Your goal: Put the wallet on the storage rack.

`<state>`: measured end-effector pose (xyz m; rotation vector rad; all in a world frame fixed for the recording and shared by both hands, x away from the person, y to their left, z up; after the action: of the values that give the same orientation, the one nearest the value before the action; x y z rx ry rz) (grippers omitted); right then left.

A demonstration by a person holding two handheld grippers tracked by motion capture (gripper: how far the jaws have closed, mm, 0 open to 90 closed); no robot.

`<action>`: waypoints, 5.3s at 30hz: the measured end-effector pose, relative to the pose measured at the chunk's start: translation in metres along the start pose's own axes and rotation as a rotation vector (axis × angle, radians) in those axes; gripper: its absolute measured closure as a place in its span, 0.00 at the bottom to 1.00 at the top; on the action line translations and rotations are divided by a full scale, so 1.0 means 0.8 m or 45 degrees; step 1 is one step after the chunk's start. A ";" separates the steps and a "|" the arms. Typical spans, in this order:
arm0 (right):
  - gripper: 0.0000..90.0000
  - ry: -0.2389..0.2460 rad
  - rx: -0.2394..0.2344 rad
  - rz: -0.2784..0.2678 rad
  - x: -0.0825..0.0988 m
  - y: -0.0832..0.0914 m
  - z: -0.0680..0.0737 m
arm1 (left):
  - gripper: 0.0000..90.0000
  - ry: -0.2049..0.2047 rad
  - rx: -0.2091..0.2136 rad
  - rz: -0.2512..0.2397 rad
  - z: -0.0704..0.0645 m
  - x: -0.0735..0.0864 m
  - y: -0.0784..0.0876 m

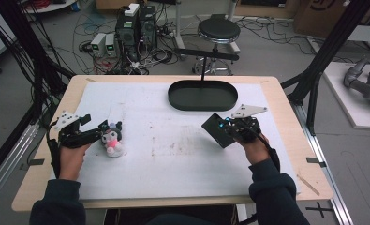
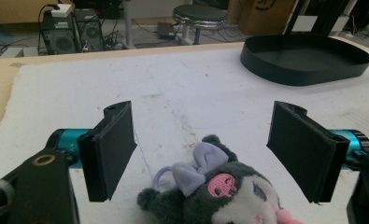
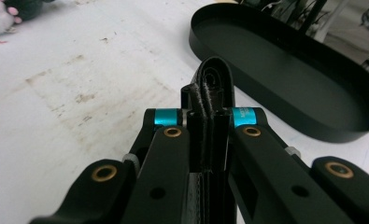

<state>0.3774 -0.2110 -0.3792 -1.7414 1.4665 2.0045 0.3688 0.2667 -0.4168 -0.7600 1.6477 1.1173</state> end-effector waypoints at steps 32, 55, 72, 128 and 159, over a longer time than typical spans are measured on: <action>0.99 -0.017 0.040 0.040 0.014 -0.010 0.000 | 0.25 0.002 -0.008 0.003 0.002 0.001 0.001; 0.62 0.018 -0.163 -0.023 0.009 -0.013 0.025 | 0.25 0.006 -0.007 0.001 0.003 0.000 0.002; 0.54 -0.016 -0.192 0.102 0.038 -0.054 0.003 | 0.25 -0.037 0.001 -0.048 -0.001 -0.001 -0.001; 0.51 -0.670 0.264 0.121 -0.014 -0.187 -0.174 | 0.25 -0.062 0.001 -0.067 -0.004 0.004 -0.001; 0.24 -0.199 0.208 0.027 0.055 -0.007 -0.090 | 0.25 -0.051 0.000 -0.074 -0.010 0.001 -0.001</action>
<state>0.4168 -0.2793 -0.4092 -1.4764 1.5542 1.9208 0.3658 0.2588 -0.4171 -0.7759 1.5829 1.0848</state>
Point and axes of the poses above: each handheld gripper's, and its own axes: y roughly backward along the jaws, x roughly out of its underside, z roughly to its left, the point moved 4 cm from there along -y, roughly forward along the jaws
